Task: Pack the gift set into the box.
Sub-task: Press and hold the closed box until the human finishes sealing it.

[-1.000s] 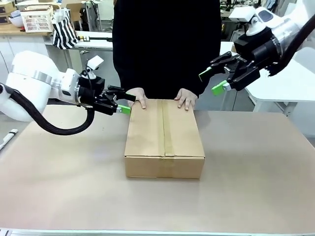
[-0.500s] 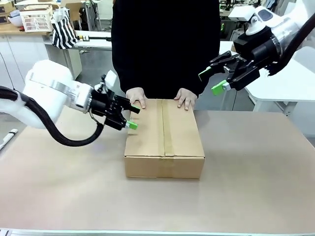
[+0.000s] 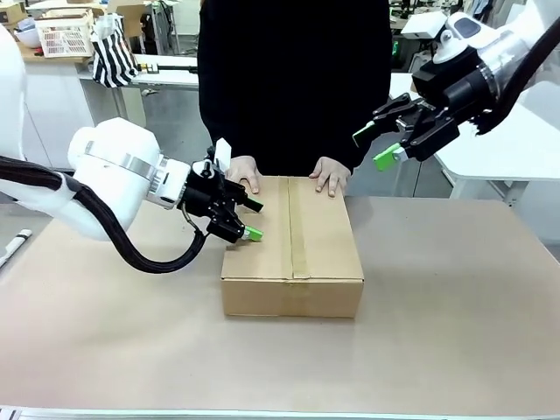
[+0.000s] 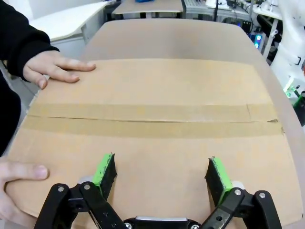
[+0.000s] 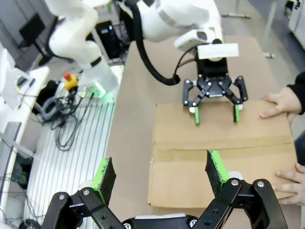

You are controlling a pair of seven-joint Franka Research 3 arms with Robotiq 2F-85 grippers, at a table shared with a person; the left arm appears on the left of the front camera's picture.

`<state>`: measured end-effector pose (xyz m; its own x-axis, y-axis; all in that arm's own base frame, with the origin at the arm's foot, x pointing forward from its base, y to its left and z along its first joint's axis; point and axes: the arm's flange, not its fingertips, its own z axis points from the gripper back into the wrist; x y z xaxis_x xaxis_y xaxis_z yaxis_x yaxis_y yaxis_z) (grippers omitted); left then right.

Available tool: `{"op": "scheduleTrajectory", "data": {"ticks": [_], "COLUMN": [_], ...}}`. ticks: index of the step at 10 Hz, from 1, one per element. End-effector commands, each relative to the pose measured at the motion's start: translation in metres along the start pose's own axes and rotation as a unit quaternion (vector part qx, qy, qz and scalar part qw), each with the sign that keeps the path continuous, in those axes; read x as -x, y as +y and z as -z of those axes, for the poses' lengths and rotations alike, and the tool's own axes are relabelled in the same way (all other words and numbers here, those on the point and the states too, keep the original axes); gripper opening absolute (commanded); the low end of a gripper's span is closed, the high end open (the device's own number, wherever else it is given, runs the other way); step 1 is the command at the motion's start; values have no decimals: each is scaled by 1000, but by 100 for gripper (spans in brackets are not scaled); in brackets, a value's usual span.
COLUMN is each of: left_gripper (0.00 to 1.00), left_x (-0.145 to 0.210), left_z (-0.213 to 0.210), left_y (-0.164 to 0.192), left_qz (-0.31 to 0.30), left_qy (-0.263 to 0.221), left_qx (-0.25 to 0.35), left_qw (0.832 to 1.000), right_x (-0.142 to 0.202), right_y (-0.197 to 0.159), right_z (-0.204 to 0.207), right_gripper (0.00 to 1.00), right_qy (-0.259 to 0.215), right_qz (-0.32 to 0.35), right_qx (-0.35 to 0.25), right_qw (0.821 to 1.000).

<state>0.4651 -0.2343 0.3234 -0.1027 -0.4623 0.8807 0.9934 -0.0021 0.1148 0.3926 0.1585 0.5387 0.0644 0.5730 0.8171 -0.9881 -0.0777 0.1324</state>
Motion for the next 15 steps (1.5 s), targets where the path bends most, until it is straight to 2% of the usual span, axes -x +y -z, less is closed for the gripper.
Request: {"op": "scheduleTrajectory", "data": {"ticks": [1,3,4,5,7,8,9,10,11,15], "left_gripper": [100,100,100,100,100,100,100,100,100,100], "left_x": [17,18,18,19,19,19,19,18,15,14], "left_z": [15,13,13,13,15,16,15,12,7,4], "left_y": [-10,-7,-6,-5,-5,-5,-5,-5,-4,-5], "left_qz": [4,-2,-7,-11,-11,-11,-17,-27,-26,-25], "left_qy": [16,18,19,19,18,18,11,-23,-31,-32], "left_qx": [5,9,11,14,17,17,11,17,16,23], "left_qw": [1000,1000,1000,1000,1000,1000,1000,999,999,999], "right_x": [10,33,50,74,114,131,142,152,159,174], "right_y": [-10,-29,-35,-44,-61,-68,-71,-73,-74,-76], "right_z": [3,24,43,63,99,113,122,129,133,142], "right_gripper": [100,100,100,100,100,100,100,100,100,100], "right_qy": [-10,-4,-27,-37,-56,-91,-87,-89,-86,-57], "right_qz": [-11,-71,-109,-116,-93,-66,-36,-22,-10,-24], "right_qx": [-8,6,10,17,61,53,67,58,57,93], "right_qw": [1000,997,994,992,992,992,993,994,995,994]}}
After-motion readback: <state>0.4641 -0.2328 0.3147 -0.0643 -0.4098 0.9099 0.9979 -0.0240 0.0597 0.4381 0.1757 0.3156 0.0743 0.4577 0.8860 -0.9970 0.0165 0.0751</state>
